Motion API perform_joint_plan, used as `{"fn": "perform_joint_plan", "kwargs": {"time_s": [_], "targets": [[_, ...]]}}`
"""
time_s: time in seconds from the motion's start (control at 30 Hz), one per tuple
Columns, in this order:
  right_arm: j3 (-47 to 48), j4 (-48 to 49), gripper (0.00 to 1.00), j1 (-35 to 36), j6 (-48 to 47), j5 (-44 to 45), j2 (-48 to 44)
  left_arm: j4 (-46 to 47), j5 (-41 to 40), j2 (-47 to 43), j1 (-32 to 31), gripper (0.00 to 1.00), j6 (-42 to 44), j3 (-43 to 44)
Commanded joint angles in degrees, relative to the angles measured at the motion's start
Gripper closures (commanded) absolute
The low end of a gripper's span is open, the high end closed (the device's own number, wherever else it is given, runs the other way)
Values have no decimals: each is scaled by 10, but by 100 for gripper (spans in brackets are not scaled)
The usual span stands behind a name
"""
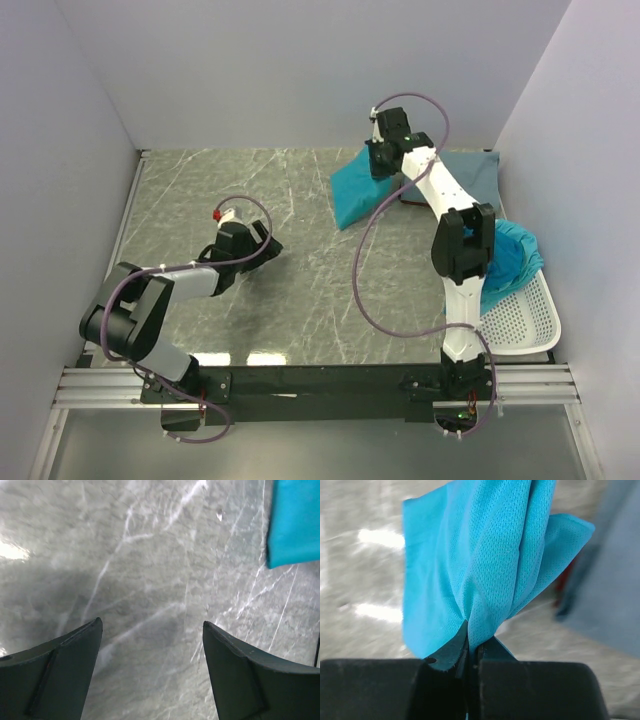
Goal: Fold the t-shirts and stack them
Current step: Neatly place the folded tshirt to the corner
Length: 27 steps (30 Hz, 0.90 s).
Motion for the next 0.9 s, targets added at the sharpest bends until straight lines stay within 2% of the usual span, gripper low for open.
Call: {"fn": "perform_joint_plan", "kwargs": {"time_s": [0.0,0.13,0.23,0.87], "targets": [[88,-80,100,-21,-67,73,39,-2,5,13,11,13,12,18],[184,-104,100,-35,-110,106,81,9,13,39,15,13,6,26],[219,-109,100,-48,-131,124,91,18,13,56,15,13,1,30],[233,-72,100,-138,-125,86,17,17,19,50,15,13,-8,25]]}}
